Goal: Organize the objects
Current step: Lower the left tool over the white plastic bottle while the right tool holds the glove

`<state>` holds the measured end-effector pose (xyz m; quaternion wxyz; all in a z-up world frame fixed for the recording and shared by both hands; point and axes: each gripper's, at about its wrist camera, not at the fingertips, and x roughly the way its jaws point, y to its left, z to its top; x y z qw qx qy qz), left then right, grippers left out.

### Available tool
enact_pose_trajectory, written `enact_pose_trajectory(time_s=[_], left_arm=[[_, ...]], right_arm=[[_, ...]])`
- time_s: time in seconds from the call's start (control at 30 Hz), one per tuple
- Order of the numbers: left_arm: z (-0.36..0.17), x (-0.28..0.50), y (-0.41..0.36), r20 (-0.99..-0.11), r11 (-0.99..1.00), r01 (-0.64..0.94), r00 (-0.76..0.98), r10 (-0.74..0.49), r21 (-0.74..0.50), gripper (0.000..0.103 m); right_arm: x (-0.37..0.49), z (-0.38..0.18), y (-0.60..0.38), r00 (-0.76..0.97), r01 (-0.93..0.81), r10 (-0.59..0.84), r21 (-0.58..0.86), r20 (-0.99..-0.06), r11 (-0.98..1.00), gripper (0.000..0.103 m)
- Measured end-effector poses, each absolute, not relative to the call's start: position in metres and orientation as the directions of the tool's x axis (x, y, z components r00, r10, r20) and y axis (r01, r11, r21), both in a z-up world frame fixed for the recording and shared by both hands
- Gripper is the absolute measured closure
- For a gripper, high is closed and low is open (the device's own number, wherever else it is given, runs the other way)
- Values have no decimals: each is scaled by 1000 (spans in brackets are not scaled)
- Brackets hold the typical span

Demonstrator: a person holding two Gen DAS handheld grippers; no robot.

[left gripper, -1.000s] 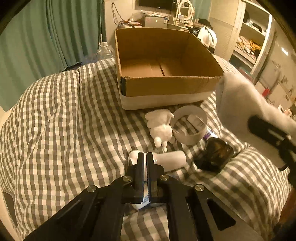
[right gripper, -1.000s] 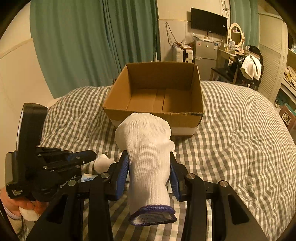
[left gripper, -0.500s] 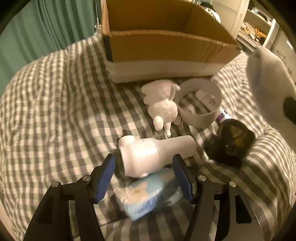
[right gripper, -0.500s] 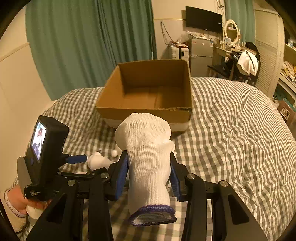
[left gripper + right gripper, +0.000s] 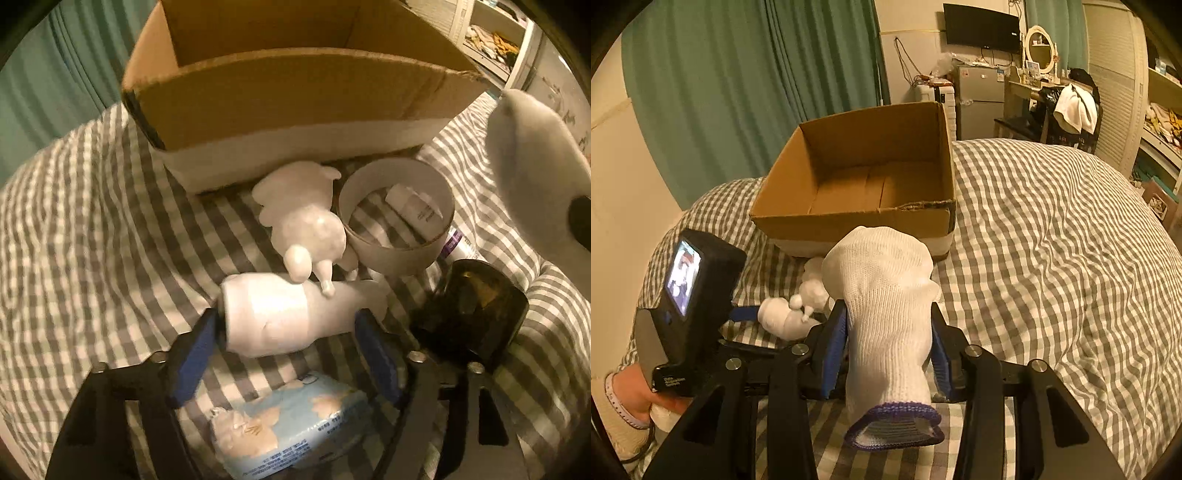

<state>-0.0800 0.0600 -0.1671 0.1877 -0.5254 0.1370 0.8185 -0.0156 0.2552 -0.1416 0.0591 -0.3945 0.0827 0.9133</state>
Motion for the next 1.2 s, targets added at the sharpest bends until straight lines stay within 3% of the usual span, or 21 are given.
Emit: enact_pose_trajectory(time_s=[0.1, 0.33, 0.37, 0.4, 0.5, 0.67, 0.77, 0.83, 0.9, 1.03, 1.1, 1.2], left_arm=[[-157, -74, 58, -890, -885, -462, -426, 166, 56, 50], [-147, -67, 46, -880, -881, -472, -435, 191, 42, 55], [-146, -66, 44, -878, -881, -470, -438, 194, 40, 65], [-142, -65, 42, -872, -884, -466, -449, 192, 45, 83], [-135, -68, 40, -879, -885, -466, -433, 200, 28, 89], [-132, -64, 30, -896, -899, -437, -395, 205, -13, 89], [-135, -69, 22, -900, -916, -399, -381, 215, -49, 85], [-134, -73, 29, -905, -908, -417, -369, 211, -42, 75], [-138, -72, 38, -909, -897, -441, -374, 187, -3, 53], [-157, -76, 56, -911, -858, -512, -374, 175, 46, 46], [-163, -77, 64, -912, -837, -541, -377, 161, 76, 33], [-172, -76, 75, -909, -795, -590, -396, 133, 141, 28]], right_arm=[[-15, -141, 255, -682, -178, 51, 98, -730, -979, 62], [-11, -138, 251, -681, -173, 56, 86, -730, -981, 62], [-11, -137, 252, -682, -174, 57, 86, -729, -981, 62], [-10, -136, 252, -683, -175, 58, 87, -728, -981, 62], [-8, -132, 251, -688, -177, 59, 87, -724, -980, 62], [-5, -128, 246, -693, -169, 54, 89, -719, -982, 62], [-2, -128, 244, -694, -161, 51, 86, -718, -983, 62], [-2, -127, 243, -694, -157, 48, 86, -718, -984, 62], [-2, -127, 245, -693, -156, 44, 90, -720, -984, 62], [-5, -133, 251, -686, -168, 46, 96, -726, -981, 62], [-7, -137, 255, -680, -176, 44, 104, -732, -979, 62], [-10, -143, 259, -669, -184, 39, 115, -742, -976, 62]])
